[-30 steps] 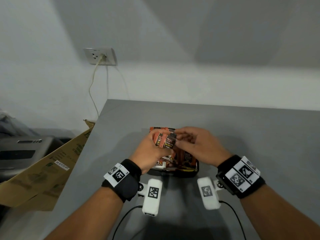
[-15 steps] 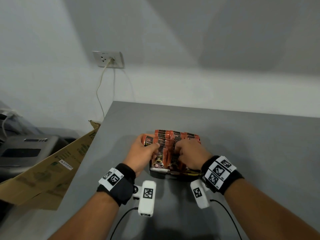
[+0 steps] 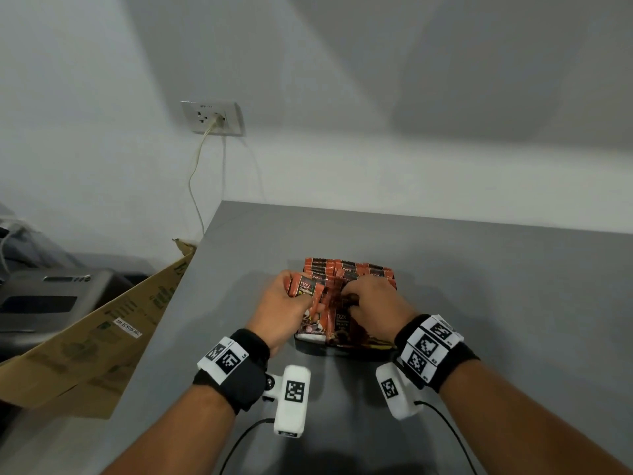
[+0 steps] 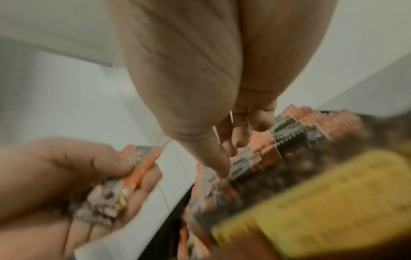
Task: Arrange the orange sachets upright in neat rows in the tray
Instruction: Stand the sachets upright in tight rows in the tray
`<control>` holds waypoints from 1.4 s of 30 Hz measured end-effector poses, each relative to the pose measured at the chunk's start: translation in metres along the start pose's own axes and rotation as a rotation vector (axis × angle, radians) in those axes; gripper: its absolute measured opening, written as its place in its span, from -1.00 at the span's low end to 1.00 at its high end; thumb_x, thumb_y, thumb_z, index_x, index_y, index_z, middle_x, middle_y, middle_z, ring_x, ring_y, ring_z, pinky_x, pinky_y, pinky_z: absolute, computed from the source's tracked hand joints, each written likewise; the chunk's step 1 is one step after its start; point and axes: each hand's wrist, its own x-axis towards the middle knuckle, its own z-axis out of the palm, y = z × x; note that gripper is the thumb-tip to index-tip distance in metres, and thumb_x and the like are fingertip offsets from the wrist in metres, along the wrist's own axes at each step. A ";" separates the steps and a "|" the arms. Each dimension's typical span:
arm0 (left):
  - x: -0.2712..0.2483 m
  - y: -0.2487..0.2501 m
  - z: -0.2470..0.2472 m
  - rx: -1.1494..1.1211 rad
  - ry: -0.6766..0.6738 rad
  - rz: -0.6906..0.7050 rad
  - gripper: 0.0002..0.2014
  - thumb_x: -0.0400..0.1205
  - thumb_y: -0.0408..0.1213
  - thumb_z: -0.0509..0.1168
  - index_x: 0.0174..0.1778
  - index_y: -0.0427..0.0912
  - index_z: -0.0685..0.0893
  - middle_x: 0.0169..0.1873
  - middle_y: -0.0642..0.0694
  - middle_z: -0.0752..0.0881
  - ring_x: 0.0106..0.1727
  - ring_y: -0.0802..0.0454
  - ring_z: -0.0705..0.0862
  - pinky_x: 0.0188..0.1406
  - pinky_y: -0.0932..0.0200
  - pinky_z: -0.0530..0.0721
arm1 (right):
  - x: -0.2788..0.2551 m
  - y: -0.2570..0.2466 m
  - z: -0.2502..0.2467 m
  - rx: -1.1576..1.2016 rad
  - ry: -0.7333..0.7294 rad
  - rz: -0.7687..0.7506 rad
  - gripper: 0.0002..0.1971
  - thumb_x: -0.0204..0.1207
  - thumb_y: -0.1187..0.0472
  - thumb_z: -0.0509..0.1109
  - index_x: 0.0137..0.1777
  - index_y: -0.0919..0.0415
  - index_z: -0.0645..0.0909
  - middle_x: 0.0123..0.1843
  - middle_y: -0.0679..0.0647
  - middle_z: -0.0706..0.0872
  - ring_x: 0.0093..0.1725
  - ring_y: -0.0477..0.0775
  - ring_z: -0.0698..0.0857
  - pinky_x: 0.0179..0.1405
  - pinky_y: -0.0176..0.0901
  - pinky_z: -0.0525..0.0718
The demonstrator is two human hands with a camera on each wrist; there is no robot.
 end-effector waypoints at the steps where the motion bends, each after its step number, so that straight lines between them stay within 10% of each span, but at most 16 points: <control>1: 0.000 0.000 0.000 0.006 0.001 0.012 -0.66 0.57 -0.67 0.29 0.18 -0.24 0.57 -0.12 -0.25 0.79 -0.14 -0.09 0.82 -0.11 0.02 0.79 | -0.001 -0.001 -0.005 0.042 0.043 0.005 -0.68 0.60 0.27 0.42 0.33 0.09 0.71 0.26 -0.02 0.72 0.23 -0.05 0.66 0.33 -0.16 0.62; 10: 0.000 0.007 0.001 0.009 -0.028 0.082 -0.52 0.42 -0.59 0.54 0.22 -0.24 0.62 -0.03 -0.30 0.80 -0.08 -0.17 0.79 0.01 -0.12 0.79 | 0.003 -0.027 -0.029 0.475 0.129 0.003 -0.87 0.52 0.26 0.52 -0.03 0.01 0.80 -0.15 -0.13 0.82 -0.16 -0.22 0.76 -0.09 -0.39 0.70; 15: 0.003 0.011 -0.015 -0.067 0.251 0.051 -0.76 0.63 -0.55 0.17 0.06 -0.19 0.65 -0.17 -0.14 0.69 -0.22 -0.05 0.61 -0.25 -0.01 0.67 | 0.008 -0.030 -0.017 0.312 0.067 0.083 -0.91 0.59 0.29 0.46 -0.05 0.07 0.73 -0.22 -0.17 0.76 -0.35 -0.38 0.70 -0.41 -0.62 0.53; 24: -0.001 0.000 -0.034 0.058 0.313 0.034 -0.77 0.65 -0.47 0.19 0.05 -0.12 0.70 -0.08 -0.27 0.81 -0.13 -0.16 0.76 -0.13 -0.10 0.75 | 0.016 -0.039 0.006 0.033 -0.086 0.020 -0.72 0.55 0.48 0.25 -0.17 0.13 0.70 -0.01 0.04 0.77 -0.06 0.03 0.73 0.03 -0.05 0.79; 31: -0.004 0.002 -0.029 0.071 0.288 0.065 -0.80 0.66 -0.49 0.27 0.03 -0.11 0.69 -0.19 -0.09 0.81 -0.26 0.00 0.74 -0.25 0.03 0.73 | 0.016 -0.042 0.002 -0.024 -0.138 -0.009 -0.60 0.61 0.48 0.21 0.26 0.15 0.76 0.24 0.04 0.76 0.20 0.07 0.72 0.22 -0.14 0.72; 42: -0.005 -0.004 -0.028 0.145 0.234 0.071 -0.77 0.62 -0.54 0.27 0.03 -0.12 0.67 -0.10 -0.18 0.82 -0.18 -0.06 0.80 -0.20 -0.03 0.79 | 0.019 -0.041 0.013 0.091 -0.064 -0.019 -0.66 0.59 0.44 0.31 0.23 0.11 0.75 0.22 -0.02 0.74 0.18 -0.02 0.70 0.13 -0.29 0.68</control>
